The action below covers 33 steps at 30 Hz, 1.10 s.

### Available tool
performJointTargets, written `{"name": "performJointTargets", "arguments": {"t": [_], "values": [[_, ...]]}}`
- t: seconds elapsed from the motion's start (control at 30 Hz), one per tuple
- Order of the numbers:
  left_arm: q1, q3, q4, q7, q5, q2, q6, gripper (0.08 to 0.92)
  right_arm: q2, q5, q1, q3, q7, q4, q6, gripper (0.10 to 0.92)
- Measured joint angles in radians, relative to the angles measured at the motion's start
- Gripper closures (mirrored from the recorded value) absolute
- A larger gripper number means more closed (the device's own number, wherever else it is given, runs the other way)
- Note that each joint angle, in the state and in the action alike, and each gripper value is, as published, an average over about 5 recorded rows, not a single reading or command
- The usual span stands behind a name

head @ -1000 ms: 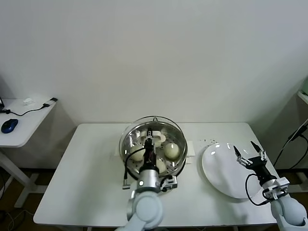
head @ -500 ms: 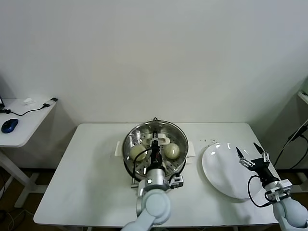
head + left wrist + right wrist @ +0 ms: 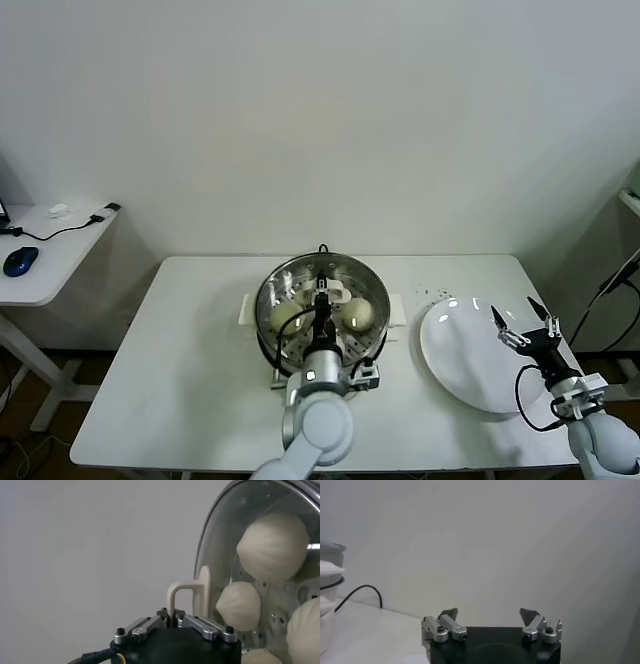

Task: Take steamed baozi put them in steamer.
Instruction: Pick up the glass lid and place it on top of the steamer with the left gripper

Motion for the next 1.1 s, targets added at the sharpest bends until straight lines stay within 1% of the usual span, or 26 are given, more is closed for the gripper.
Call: {"name": "performJointTargets", "arguments": {"t": [0.3,0.4,0.7,1.03,1.1], "values": [[-0.008,0.003,0.005,0.018,0.010,0.003,-0.006,0.850,0.000,0.000,0.000,0.002,-0.001,-0.003,0.003,0.203],[-0.006,0.001,0.001,0.033,0.022,0.004,-0.015,0.817,0.000,0.000,0.000,0.004,-0.001,-0.003,0.003,0.203],[0.008,0.017,-0.048,0.077,0.040,0.024,-0.024,0.568,-0.001,-0.002,-0.001,0.007,-0.002,-0.005,0.002,0.203],[0.043,0.025,-0.149,0.095,0.036,0.063,-0.025,0.274,-0.001,-0.006,0.001,0.003,-0.001,-0.004,-0.006,0.203],[0.053,0.024,-0.174,0.095,0.032,0.075,-0.025,0.228,0.001,-0.007,0.002,0.001,0.001,-0.003,-0.010,0.203]]}}
